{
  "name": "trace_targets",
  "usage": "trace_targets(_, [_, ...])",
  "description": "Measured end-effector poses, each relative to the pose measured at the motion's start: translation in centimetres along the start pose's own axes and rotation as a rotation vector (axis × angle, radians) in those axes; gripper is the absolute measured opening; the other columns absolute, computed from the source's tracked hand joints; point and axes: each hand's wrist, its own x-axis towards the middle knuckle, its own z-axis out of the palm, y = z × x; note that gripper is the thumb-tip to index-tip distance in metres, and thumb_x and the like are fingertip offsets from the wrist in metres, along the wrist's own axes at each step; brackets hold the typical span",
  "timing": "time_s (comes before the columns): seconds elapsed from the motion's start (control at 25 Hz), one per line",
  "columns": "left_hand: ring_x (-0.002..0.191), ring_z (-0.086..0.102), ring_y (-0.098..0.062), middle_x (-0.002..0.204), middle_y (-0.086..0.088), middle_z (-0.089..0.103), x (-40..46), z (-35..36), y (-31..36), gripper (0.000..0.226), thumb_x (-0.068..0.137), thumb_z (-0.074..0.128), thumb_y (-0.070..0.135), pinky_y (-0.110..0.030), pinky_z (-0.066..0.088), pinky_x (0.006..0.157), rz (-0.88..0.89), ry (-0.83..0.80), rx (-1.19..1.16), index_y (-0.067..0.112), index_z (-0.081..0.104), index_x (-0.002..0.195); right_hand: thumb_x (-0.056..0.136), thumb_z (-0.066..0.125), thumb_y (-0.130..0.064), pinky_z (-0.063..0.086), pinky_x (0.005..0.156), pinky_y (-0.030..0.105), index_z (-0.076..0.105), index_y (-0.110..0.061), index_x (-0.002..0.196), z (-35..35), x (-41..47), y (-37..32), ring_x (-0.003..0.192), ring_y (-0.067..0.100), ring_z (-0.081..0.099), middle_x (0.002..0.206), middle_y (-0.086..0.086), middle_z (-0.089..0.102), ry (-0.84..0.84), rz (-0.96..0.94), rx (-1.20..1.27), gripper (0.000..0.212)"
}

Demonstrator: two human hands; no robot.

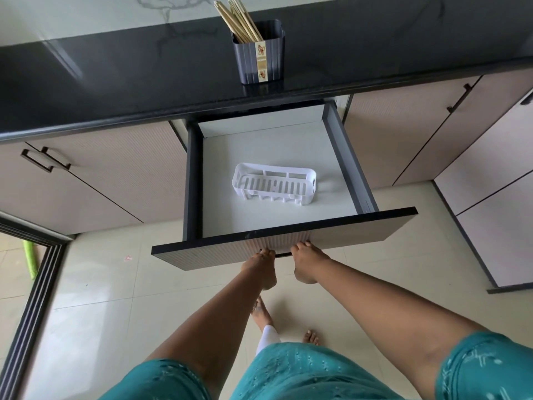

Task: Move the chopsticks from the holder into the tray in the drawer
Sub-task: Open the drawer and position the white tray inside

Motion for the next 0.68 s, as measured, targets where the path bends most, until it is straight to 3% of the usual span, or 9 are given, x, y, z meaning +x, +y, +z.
trace_targets(0.24, [0.131,0.045,-0.032,0.152,-0.008,0.023,-0.5,-0.9,0.1,0.074,0.082,0.052,0.006,-0.043,0.046,0.101,-0.014,-0.100,0.055,0.008,0.019,0.148,0.088,0.048,-0.014,0.031,0.113,0.037,0.037,-0.008,0.138,-1.2,-1.1,-0.3,0.138,0.029,0.031,0.146,0.010,0.035,-0.088,0.022,0.005,0.051])
trace_targets(0.36, [0.128,0.048,-0.031,0.153,-0.008,0.024,-1.1,-1.8,0.4,0.074,0.082,0.053,0.009,-0.042,0.048,0.098,-0.016,-0.140,0.136,0.008,0.020,0.148,0.092,0.052,-0.033,0.034,0.113,0.041,0.029,-0.010,0.149,-4.0,-1.4,-1.1,0.142,0.030,0.030,0.158,0.008,0.025,-0.262,0.085,0.032,0.066])
trace_targets(0.44, [0.131,0.045,-0.030,0.154,-0.008,0.028,-1.4,-2.3,1.1,0.073,0.083,0.053,0.013,-0.042,0.046,0.102,-0.013,-0.163,0.216,0.009,0.022,0.149,0.095,0.049,-0.042,0.035,0.112,0.041,0.037,-0.010,0.146,-6.8,-1.6,-1.8,0.140,0.030,0.036,0.156,0.009,0.031,-0.392,0.084,0.025,0.062])
trace_targets(0.48, [0.130,0.047,-0.029,0.150,-0.008,0.037,-1.5,-3.1,1.5,0.066,0.085,0.052,0.015,-0.041,0.045,0.102,0.005,-0.136,0.205,0.011,0.029,0.147,0.097,0.047,-0.038,0.041,0.105,0.039,0.048,-0.007,0.138,-8.2,-1.7,-2.1,0.130,0.031,0.047,0.148,0.015,0.041,-0.434,0.076,0.064,0.051])
trace_targets(0.52, [0.126,0.051,-0.028,0.144,-0.009,0.047,-1.6,-4.4,2.0,0.056,0.087,0.050,0.016,-0.038,0.046,0.101,0.042,-0.083,0.163,0.012,0.039,0.142,0.099,0.044,-0.029,0.048,0.089,0.035,0.060,-0.005,0.120,-9.5,-1.6,-2.5,0.108,0.029,0.058,0.129,0.017,0.052,-0.466,0.080,0.156,0.036])
trace_targets(0.6, [0.115,0.058,-0.029,0.128,-0.011,0.061,-1.5,-8.1,3.0,0.037,0.093,0.045,0.013,-0.034,0.046,0.093,0.110,0.009,0.129,0.008,0.056,0.127,0.099,0.035,-0.014,0.041,0.061,0.024,0.062,-0.006,0.085,-12.1,-1.2,-3.2,0.067,0.017,0.053,0.090,0.018,0.059,-0.452,0.101,0.345,0.031])
trace_targets(0.68, [0.107,0.063,-0.029,0.116,-0.012,0.067,-0.9,-12.3,3.1,0.031,0.095,0.042,0.011,-0.033,0.048,0.087,0.114,0.037,0.137,0.003,0.063,0.116,0.100,0.034,-0.014,0.040,0.060,0.022,0.062,-0.005,0.096,-14.8,-0.5,-3.2,0.066,0.012,0.054,0.078,0.007,0.062,-0.384,0.106,0.454,0.030])
